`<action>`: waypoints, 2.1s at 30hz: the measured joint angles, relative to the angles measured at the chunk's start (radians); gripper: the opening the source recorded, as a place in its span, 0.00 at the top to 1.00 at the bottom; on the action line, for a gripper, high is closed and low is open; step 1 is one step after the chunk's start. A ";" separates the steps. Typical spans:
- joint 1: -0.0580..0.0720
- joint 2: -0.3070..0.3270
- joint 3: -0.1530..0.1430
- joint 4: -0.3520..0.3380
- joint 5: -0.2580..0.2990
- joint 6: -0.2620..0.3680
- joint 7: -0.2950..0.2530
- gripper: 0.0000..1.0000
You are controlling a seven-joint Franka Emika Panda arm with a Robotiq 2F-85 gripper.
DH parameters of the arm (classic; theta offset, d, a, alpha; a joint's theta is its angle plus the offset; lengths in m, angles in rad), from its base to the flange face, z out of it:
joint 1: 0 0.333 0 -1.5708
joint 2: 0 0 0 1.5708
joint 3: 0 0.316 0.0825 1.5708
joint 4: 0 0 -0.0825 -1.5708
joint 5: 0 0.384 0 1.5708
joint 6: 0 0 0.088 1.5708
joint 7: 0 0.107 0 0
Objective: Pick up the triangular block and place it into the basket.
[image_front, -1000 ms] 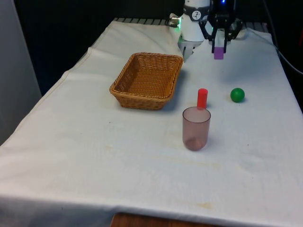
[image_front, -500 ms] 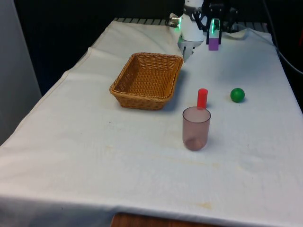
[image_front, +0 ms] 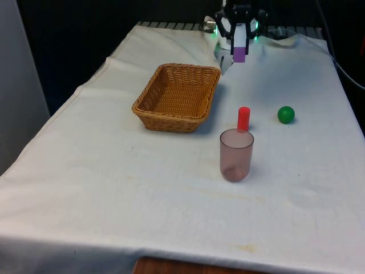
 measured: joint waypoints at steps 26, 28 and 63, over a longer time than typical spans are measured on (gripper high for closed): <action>-0.006 0.186 -0.197 0.090 0.005 0.065 -0.216 0.67; -0.006 0.198 -0.203 0.094 0.006 0.071 -0.223 0.67; -0.012 0.483 -0.252 0.155 0.084 0.237 -0.328 0.11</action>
